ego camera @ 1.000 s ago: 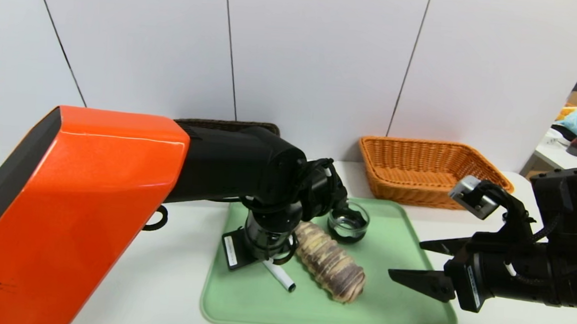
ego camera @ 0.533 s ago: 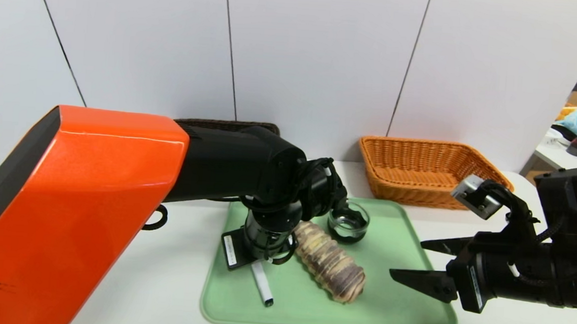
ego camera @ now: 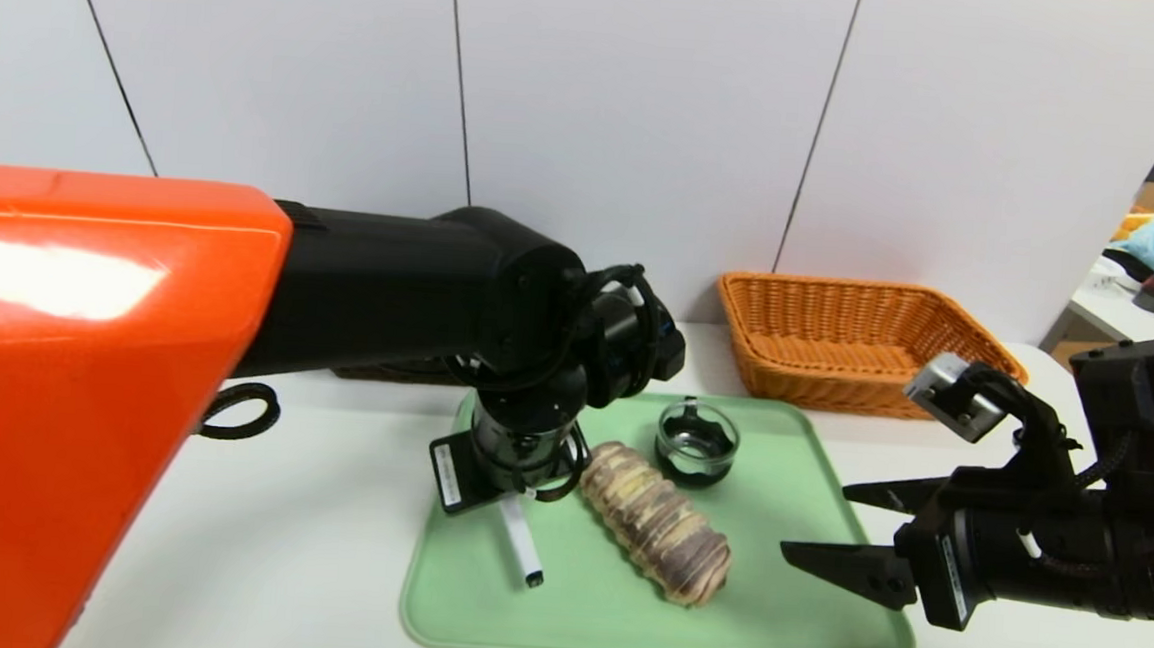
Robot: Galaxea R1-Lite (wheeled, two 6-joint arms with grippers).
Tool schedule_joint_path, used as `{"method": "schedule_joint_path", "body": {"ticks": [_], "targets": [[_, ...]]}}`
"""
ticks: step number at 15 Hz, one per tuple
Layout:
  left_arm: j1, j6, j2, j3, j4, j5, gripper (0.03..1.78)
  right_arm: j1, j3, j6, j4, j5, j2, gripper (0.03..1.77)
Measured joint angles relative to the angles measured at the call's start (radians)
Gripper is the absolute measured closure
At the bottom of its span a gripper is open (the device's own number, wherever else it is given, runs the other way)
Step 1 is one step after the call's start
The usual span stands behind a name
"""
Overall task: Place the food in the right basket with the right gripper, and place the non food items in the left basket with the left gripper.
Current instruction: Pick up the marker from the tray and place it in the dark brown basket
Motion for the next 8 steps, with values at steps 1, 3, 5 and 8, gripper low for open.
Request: {"method": "schedule_joint_path", "body": {"ticks": [1, 3, 5, 8], "targets": [[0.01, 0.012, -0.021, -0.012, 0.0, 0.0, 1.64, 0.0, 0.0, 0.0, 0.0, 0.0, 0.0, 0.1], [0.039, 0.043, -0.059, -0.054, 0.0, 0.0, 1.64, 0.0, 0.003, 0.0, 0.0, 0.001, -0.001, 0.1], [0.079, 0.093, -0.093, -0.074, -0.011, 0.0, 1.64, 0.0, 0.006, 0.0, 0.0, 0.0, -0.001, 0.1], [0.132, 0.166, -0.127, -0.081, -0.048, 0.0, 1.64, 0.0, 0.012, 0.0, 0.0, 0.0, -0.001, 0.1]]}}
